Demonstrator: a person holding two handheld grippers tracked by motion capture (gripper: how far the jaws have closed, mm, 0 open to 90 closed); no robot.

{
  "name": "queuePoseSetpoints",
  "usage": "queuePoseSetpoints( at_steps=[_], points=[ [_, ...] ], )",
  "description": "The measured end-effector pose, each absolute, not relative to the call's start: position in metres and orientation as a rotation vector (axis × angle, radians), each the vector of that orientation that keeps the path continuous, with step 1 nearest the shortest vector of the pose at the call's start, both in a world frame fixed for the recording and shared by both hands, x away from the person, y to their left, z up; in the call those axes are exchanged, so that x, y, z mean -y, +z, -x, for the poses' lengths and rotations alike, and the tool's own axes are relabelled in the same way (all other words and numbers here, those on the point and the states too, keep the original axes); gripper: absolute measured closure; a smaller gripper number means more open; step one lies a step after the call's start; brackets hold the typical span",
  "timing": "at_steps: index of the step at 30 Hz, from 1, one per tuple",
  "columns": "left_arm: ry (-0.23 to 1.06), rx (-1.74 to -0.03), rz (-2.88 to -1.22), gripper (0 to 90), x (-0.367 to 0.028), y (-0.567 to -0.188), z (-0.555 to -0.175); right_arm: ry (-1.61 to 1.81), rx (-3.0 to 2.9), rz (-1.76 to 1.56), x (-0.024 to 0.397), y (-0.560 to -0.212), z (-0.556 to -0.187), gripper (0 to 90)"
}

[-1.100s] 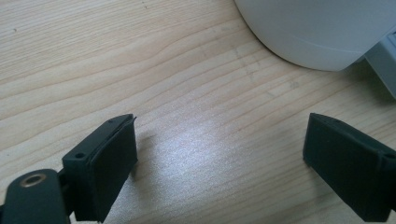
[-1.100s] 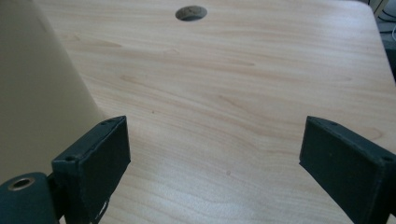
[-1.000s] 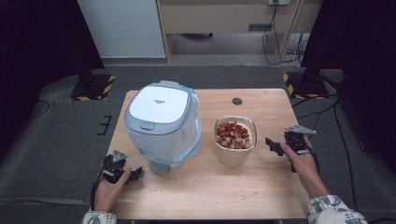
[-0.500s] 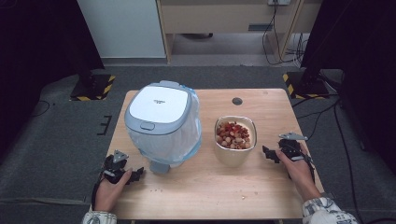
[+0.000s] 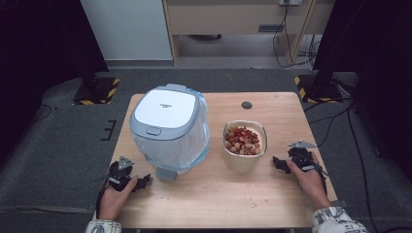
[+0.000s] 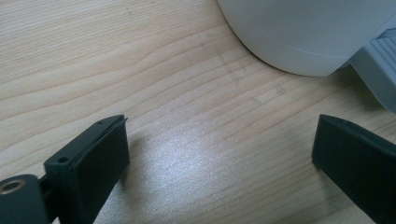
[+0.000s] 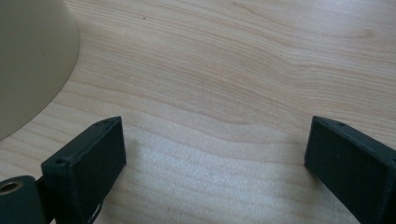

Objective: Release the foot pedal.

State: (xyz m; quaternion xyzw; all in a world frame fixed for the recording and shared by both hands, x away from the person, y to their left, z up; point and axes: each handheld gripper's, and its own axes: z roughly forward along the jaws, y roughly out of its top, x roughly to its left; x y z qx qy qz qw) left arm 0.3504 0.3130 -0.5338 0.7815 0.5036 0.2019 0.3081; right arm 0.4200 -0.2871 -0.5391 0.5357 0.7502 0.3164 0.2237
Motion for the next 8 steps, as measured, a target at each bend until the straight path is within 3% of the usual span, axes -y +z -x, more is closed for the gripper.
queuePoseSetpoints(
  at_steps=[8],
  points=[
    [0.531,-1.319,-2.067,1.9,-0.3133,-0.5344,-0.3501,0.874,-2.078,-1.471,0.2855,-0.5391,-0.414,5.5]
  ],
)
